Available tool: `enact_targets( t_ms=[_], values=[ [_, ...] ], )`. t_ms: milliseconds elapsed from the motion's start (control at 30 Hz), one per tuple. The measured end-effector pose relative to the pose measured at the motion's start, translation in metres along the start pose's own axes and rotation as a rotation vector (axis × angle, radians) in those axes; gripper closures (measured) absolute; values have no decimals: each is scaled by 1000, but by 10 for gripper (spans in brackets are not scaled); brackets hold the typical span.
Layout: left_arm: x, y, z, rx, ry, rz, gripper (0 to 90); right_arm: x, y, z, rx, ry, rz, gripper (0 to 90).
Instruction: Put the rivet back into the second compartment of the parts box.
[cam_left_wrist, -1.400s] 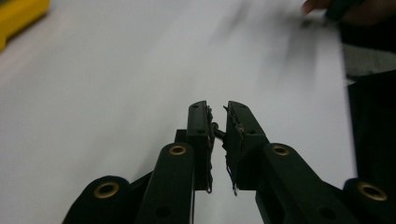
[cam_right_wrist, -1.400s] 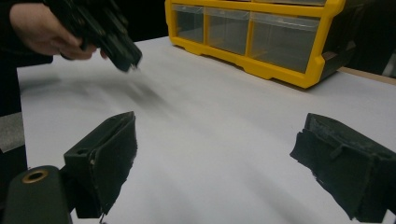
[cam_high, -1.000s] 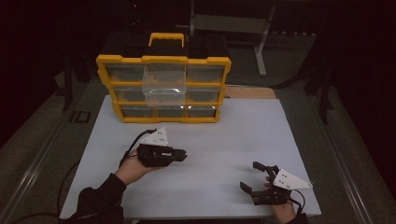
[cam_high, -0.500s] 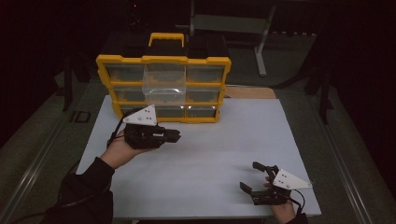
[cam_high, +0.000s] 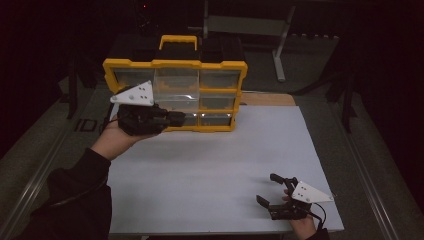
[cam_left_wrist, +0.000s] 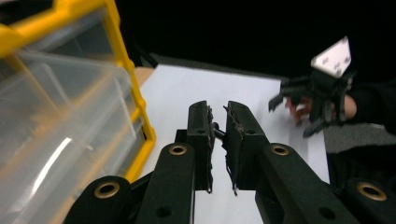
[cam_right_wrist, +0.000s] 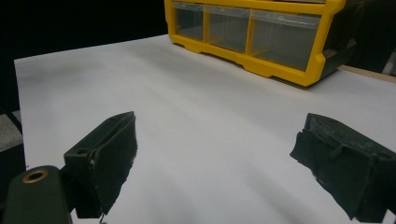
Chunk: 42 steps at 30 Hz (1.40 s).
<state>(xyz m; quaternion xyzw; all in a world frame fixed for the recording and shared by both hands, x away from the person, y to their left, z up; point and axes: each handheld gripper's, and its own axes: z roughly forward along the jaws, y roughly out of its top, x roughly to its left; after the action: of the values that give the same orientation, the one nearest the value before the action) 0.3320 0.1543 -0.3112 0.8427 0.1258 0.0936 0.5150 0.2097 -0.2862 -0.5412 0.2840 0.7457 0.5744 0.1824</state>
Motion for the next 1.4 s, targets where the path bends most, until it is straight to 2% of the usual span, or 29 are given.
enact_targets(
  t_ms=[200,367,567,600,633,800,967,1000,1133,1400],
  values=[
    [16,20,-13,-30,22,7,797,0,0,0,2,-1,1,113],
    [30,35,-16,-34,50,-1,797,0,0,1,3,1,-1,113],
    [49,42,-16,-46,89,-37,797,-1,-1,0,2,1,4,113],
    [49,42,-16,-46,89,-37,797,-1,-1,0,2,1,4,113],
    [55,44,-16,-53,107,-46,797,-1,-1,0,2,2,5,113],
    [66,45,-11,-68,137,-83,797,-1,-1,1,4,5,5,112],
    [73,39,-1,-58,168,-118,796,-1,-1,0,3,4,10,112],
    [74,38,1,-48,184,-129,795,-1,-1,0,4,4,9,113],
    [78,34,9,-32,194,-157,795,-1,-1,0,3,5,9,112],
    [80,33,20,30,217,-179,794,-2,-2,0,5,5,9,112]
  ],
)
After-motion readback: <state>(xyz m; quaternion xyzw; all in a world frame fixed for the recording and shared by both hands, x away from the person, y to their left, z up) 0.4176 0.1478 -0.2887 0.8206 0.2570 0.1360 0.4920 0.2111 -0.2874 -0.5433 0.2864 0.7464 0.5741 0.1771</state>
